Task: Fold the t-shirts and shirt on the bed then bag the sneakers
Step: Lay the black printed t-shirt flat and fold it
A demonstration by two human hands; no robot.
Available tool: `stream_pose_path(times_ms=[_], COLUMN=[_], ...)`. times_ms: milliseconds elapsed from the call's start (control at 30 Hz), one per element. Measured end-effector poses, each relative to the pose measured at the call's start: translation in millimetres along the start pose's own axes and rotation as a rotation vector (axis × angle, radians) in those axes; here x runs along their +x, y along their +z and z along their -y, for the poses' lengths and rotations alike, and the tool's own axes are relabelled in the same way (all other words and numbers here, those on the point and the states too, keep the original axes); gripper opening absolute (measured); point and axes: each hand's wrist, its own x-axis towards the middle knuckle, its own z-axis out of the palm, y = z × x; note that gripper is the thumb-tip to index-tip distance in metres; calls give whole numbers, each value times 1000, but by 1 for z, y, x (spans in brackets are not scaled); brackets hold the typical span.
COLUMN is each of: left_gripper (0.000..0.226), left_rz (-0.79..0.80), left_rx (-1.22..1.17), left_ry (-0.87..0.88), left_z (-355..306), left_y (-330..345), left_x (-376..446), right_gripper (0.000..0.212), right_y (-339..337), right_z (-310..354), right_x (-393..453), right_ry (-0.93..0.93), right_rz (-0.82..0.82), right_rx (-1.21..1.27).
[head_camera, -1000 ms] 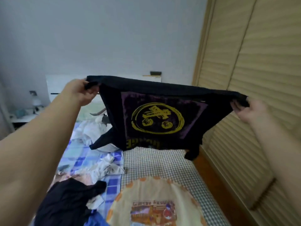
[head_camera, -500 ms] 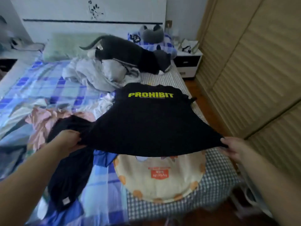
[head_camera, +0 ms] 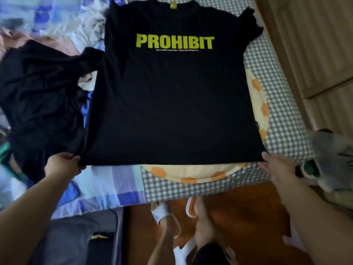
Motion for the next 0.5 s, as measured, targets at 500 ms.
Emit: stream_pose_path(times_ms=[500], left_gripper=[15], left_rz=[-56], left_rx=[-8], left_ry=[-27], left_z=[23], left_y=[-1], left_x=[-19], right_gripper=[39], right_y=[-11], right_z=[-28], right_x=[-33], right_ry=[106], right_rz=[-56], right_rx=[220])
